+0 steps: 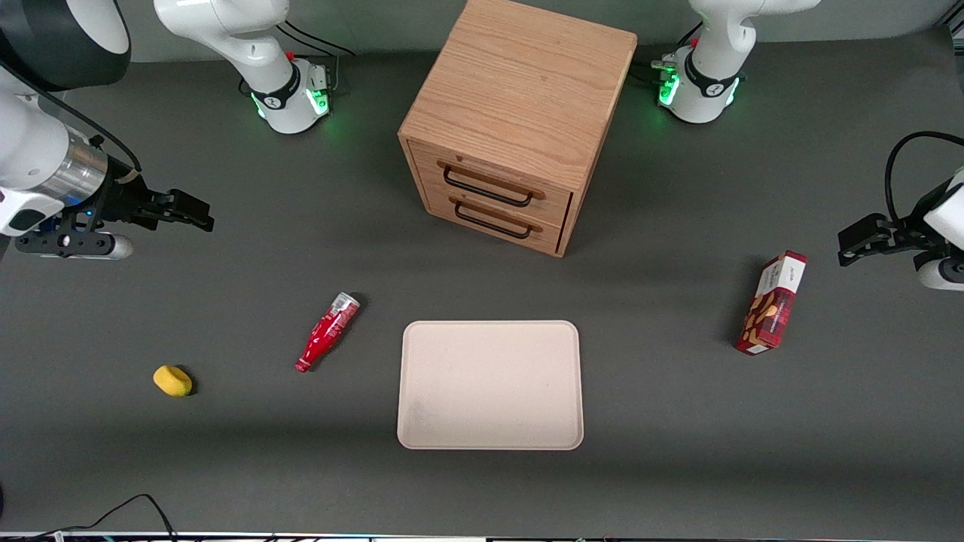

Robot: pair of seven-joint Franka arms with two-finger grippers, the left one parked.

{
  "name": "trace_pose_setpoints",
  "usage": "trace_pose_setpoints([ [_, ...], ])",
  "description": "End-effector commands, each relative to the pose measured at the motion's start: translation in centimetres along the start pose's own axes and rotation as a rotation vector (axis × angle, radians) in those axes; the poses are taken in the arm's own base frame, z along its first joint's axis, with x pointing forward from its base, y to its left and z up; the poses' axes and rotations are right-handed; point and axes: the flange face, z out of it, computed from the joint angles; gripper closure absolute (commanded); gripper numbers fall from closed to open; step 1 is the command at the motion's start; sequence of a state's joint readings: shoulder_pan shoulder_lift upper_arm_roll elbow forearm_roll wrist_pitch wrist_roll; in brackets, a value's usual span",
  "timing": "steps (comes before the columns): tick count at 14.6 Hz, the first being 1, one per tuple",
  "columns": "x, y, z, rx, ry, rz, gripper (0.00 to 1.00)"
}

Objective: Place coke bottle on tray
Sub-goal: 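Move the open right gripper down over the red Coca-Cola bottle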

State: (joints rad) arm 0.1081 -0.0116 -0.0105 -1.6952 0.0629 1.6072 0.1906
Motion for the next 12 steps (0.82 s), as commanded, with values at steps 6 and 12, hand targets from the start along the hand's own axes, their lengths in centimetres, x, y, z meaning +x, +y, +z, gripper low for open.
trace_pose_setpoints([
  [6, 1.5, -0.7, 0.6, -0.063, -0.028, 0.094, 0.0],
  [12, 6.9, -4.0, 9.9, -0.073, -0.075, 0.22, 0.0],
])
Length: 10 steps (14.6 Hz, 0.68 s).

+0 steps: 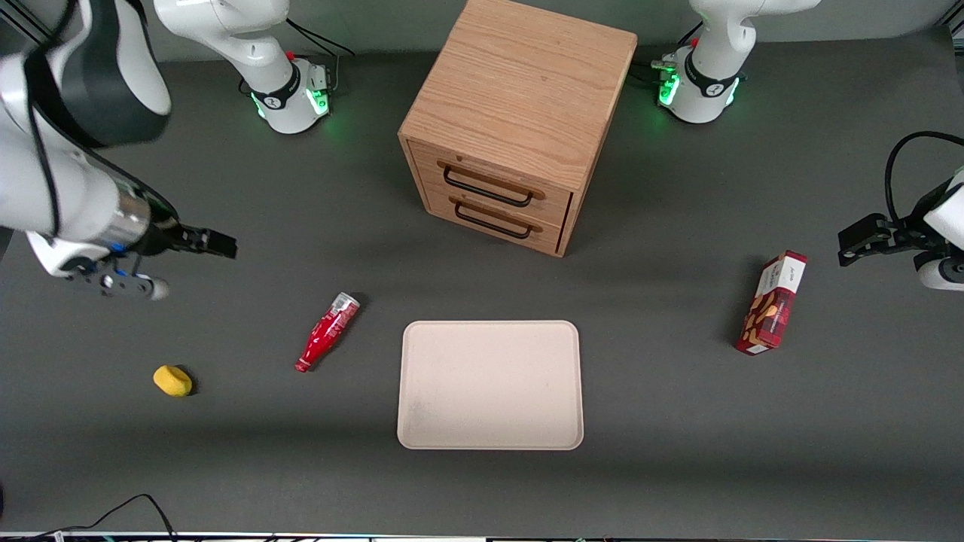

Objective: Place coke bottle on tray
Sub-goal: 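Move the open right gripper down over the red Coca-Cola bottle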

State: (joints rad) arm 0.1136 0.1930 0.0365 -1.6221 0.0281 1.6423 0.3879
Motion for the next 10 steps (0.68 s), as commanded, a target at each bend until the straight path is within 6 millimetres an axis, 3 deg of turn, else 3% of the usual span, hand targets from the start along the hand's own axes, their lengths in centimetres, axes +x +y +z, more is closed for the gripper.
trace_pose_setpoints([
  [1, 1.4, -1.3, 3.4, -0.007, 0.011, 0.08, 0.0],
  [5, 0.1, -3.2, 10.8, 0.029, 0.064, 0.204, 0.0],
  [8, 0.5, -3.5, 15.3, 0.061, 0.103, 0.309, 0.0],
  [10, 1.1, -4.7, 18.0, 0.066, 0.121, 0.328, 0.0],
])
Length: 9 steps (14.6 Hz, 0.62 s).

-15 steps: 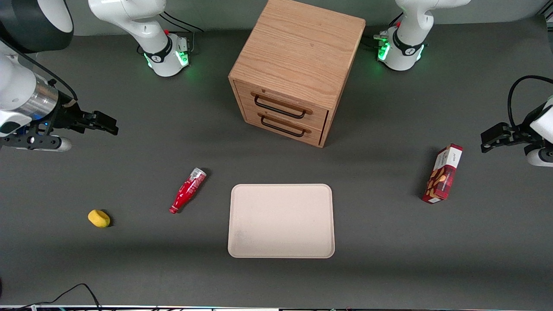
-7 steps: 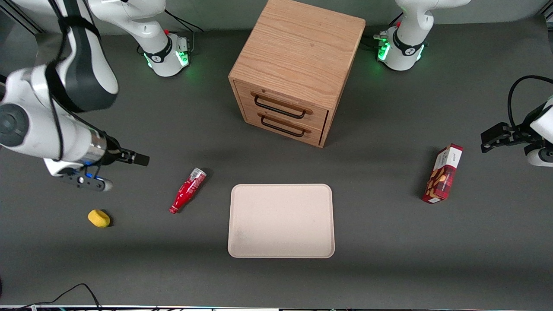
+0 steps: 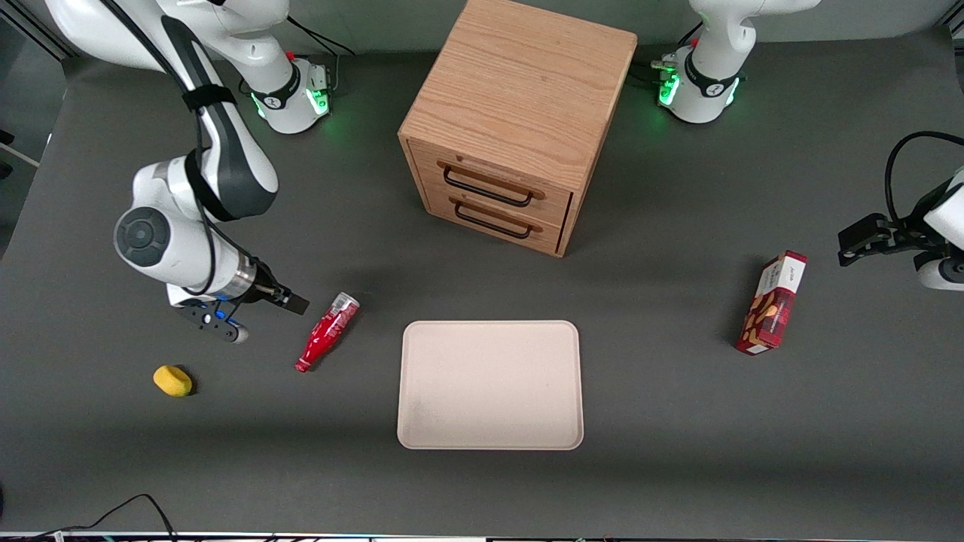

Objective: Place coke bottle on tray
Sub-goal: 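Move the open right gripper down over the red Coca-Cola bottle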

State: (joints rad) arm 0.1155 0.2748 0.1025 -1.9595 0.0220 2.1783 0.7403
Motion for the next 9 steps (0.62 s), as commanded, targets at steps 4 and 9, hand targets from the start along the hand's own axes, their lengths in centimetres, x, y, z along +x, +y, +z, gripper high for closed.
trace_pose_setpoints([
  [4, 0.4, -1.4, 6.1, 0.011, 0.047, 0.017, 0.0],
  [9, 1.2, -3.1, 8.7, 0.011, 0.061, 0.03, 0.0],
])
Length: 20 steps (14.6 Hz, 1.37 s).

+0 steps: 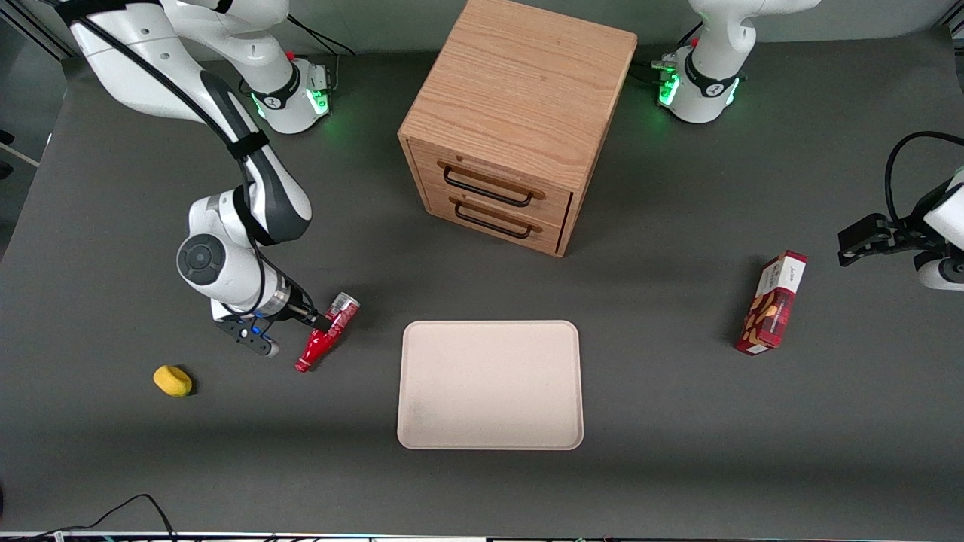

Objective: Place coke bottle on tray
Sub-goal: 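Close the right gripper around the bottle's body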

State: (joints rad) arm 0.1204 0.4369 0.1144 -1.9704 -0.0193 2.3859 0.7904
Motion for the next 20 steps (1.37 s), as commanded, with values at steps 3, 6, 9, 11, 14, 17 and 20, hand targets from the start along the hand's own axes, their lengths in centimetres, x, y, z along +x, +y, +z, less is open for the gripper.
trace_pose_setpoints([
  [3, 0.2, -2.1, 2.1, 0.0, 0.044, 0.034, 0.0],
  [6, 0.4, -2.3, 3.2, -0.004, 0.038, 0.051, 0.0],
  [9, 0.3, -2.3, 4.1, -0.009, 0.03, 0.051, 0.0],
  [11, 0.2, -2.3, 5.0, -0.014, 0.025, 0.058, 0.0],
  [14, 0.2, -2.3, 5.8, -0.01, 0.025, 0.06, 0.0],
  [17, 0.1, -2.3, 6.2, -0.018, 0.027, 0.05, 0.0],
  [20, 0.0, -2.4, 6.5, -0.022, 0.025, 0.063, 0.19],
])
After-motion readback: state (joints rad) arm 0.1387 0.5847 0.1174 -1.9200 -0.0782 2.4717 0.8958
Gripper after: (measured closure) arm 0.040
